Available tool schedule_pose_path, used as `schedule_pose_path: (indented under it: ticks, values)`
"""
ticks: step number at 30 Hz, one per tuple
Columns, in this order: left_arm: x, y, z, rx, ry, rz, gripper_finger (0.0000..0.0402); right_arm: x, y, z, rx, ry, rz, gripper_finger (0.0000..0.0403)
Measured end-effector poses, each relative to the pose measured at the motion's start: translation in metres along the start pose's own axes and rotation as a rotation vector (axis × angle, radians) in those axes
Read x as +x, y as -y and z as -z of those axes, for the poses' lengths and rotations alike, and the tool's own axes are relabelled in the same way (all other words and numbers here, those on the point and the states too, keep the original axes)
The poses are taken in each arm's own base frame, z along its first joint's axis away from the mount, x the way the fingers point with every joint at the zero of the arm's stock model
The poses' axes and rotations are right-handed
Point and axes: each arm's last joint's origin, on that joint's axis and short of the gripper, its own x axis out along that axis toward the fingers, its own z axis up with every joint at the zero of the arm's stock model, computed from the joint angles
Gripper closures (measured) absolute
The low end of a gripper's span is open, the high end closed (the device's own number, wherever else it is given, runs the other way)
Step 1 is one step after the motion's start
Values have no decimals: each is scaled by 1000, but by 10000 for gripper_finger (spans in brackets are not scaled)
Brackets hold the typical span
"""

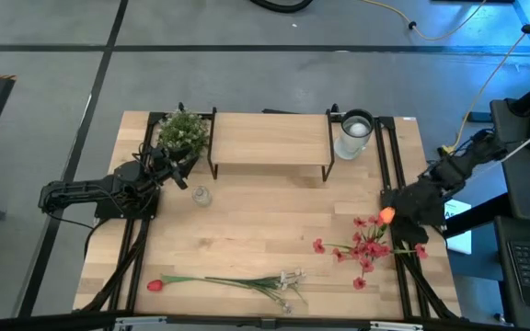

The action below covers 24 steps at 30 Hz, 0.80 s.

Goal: Pick and place flowers into a vace then onto a shelf
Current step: Put the bottom transparent flower vase on the shelf

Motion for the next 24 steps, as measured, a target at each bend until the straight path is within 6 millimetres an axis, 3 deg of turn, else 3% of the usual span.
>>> schedule_pose_path:
  ticks: [5, 24]
  values:
    - [0, 0, 0, 0, -1, 1, 166, 8, -15, -3, -84, 71, 8, 193]
    - [0, 0, 0, 0, 0, 0, 166, 42, -52, 29, 25, 114, 154, 193]
